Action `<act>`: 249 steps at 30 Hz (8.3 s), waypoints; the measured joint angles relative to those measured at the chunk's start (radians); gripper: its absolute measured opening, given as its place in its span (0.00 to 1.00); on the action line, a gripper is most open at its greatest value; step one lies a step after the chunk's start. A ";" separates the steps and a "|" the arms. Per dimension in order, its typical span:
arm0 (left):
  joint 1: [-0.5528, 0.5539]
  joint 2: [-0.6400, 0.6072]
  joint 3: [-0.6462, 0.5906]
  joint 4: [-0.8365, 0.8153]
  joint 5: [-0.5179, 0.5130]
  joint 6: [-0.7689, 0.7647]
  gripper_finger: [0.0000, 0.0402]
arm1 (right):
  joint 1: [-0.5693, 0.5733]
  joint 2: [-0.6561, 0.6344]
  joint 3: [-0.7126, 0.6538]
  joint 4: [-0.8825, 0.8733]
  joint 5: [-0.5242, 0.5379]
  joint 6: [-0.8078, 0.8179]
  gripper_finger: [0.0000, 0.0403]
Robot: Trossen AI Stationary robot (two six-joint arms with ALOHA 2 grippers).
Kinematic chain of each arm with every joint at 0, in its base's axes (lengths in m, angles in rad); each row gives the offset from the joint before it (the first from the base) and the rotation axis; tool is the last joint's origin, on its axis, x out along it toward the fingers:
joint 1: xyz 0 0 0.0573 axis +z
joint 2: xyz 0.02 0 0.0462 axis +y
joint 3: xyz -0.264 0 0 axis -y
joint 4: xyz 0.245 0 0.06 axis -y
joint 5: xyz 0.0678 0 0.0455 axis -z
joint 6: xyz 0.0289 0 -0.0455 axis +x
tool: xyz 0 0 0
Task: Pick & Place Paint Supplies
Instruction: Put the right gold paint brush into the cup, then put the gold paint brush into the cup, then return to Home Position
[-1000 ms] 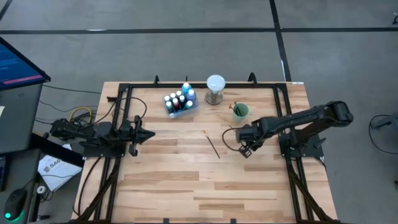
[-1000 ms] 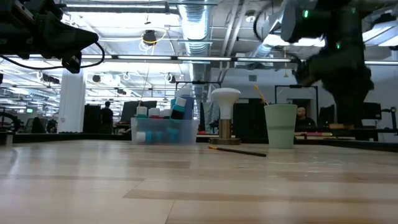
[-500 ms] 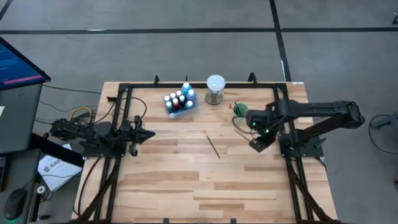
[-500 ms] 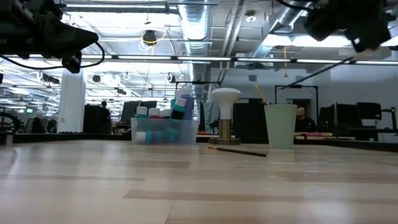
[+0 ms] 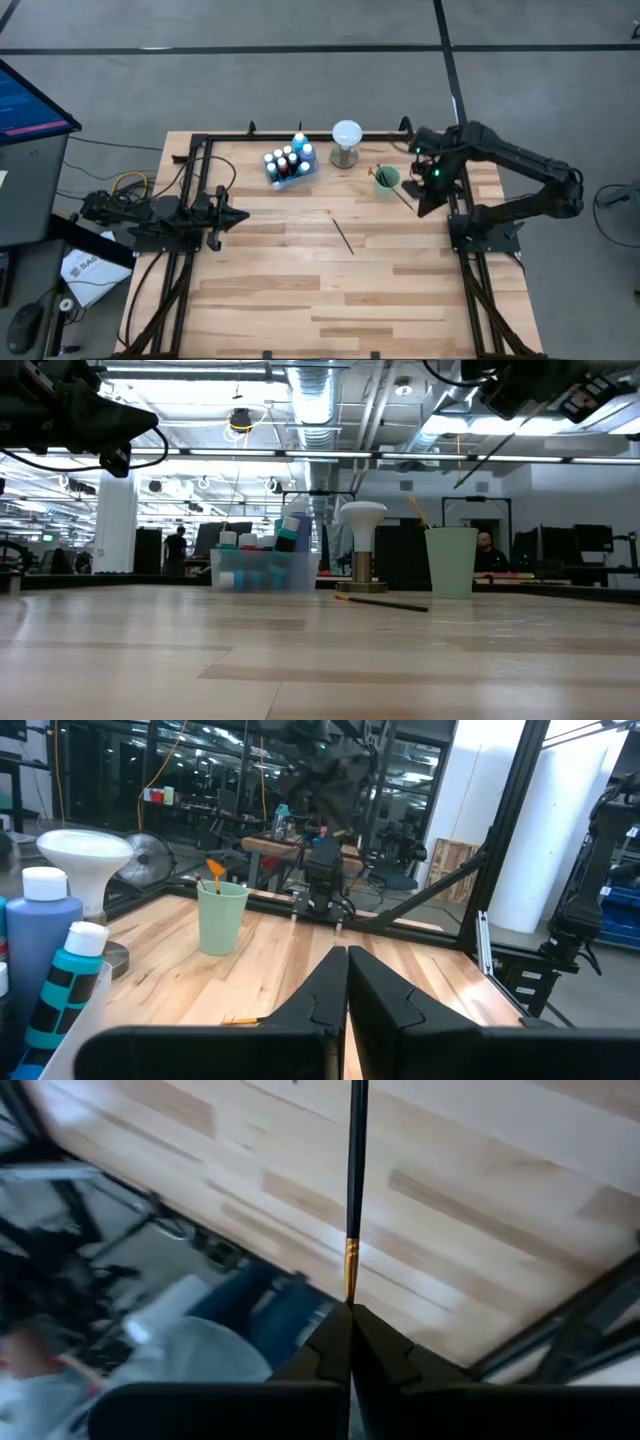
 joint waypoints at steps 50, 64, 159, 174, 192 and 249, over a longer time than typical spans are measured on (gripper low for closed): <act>0.000 0.000 0.000 0.000 0.000 0.000 0.01 | -0.382 0.293 0.017 -0.042 -0.079 -0.195 0.13; 0.000 0.000 0.000 0.002 0.000 0.000 0.01 | -0.220 0.266 0.195 0.010 -0.151 -0.232 0.22; 0.000 0.000 0.000 0.006 0.000 0.000 0.01 | 0.347 0.804 0.323 0.710 0.730 -0.116 0.10; 0.000 0.000 0.000 0.008 0.000 0.000 0.01 | 0.334 0.993 0.333 0.693 0.740 -0.107 0.46; 0.000 0.000 0.000 0.006 0.000 0.000 0.01 | 0.347 1.003 0.387 0.610 0.709 -0.141 0.00; 0.000 0.000 0.000 0.006 0.000 0.000 0.01 | 0.150 -0.123 -0.520 1.455 1.310 -0.502 0.13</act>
